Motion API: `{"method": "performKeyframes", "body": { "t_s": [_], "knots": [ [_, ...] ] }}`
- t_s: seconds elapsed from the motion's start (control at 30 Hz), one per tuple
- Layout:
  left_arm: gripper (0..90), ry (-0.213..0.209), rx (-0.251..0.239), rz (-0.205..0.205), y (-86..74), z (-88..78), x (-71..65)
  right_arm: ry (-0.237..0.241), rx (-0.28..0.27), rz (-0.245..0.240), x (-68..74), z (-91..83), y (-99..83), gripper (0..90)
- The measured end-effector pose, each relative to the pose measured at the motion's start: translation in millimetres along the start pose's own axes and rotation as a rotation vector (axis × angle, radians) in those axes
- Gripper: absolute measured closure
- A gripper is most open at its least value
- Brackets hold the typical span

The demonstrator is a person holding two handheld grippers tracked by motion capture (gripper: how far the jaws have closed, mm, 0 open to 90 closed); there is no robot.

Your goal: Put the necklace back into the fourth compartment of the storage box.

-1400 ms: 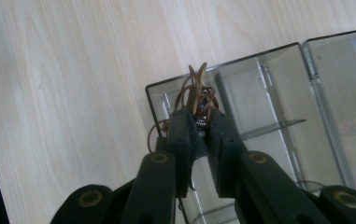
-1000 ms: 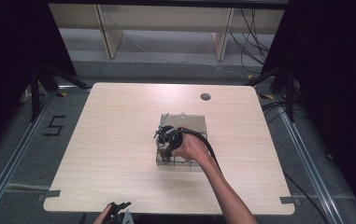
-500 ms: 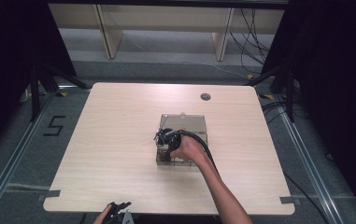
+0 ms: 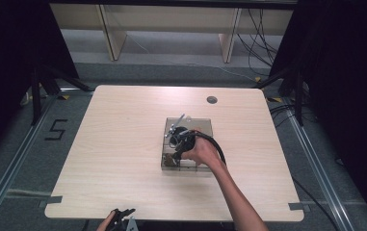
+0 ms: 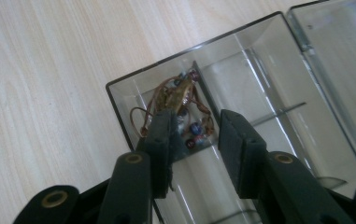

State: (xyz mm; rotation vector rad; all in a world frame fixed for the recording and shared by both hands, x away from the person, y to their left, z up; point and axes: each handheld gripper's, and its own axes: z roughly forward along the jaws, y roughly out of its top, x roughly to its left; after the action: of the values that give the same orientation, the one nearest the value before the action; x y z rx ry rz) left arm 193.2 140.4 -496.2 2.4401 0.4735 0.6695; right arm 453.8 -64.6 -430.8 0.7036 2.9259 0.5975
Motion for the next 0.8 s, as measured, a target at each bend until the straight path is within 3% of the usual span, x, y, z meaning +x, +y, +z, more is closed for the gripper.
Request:
{"method": "performKeyframes", "body": {
  "t_s": [0.1,0.3,0.6,0.67,0.8],
  "knots": [
    [16.2,-0.007,0.016,-0.002,-0.4,0.9,0.2,-0.018,-0.019,-0.015,-0.6,-9.8,-6.0,64.3],
    [16.3,0.021,0.021,-0.027,-4.9,3.0,6.1,-0.020,-0.063,0.001,-3.5,-27.2,-27.4,61.9],
    [16.3,0.020,0.028,-0.028,-4.8,4.1,5.0,-0.028,-0.109,0.072,-7.7,-44.5,-63.5,56.0],
    [16.3,0.020,0.031,-0.028,-5.0,4.4,5.1,-0.032,-0.121,0.057,-8.8,-46.3,-69.4,54.5],
    [16.3,0.016,0.025,-0.035,-5.2,4.9,4.3,-0.017,-0.131,0.081,-7.3,-48.3,-78.5,53.3]
  ]
}}
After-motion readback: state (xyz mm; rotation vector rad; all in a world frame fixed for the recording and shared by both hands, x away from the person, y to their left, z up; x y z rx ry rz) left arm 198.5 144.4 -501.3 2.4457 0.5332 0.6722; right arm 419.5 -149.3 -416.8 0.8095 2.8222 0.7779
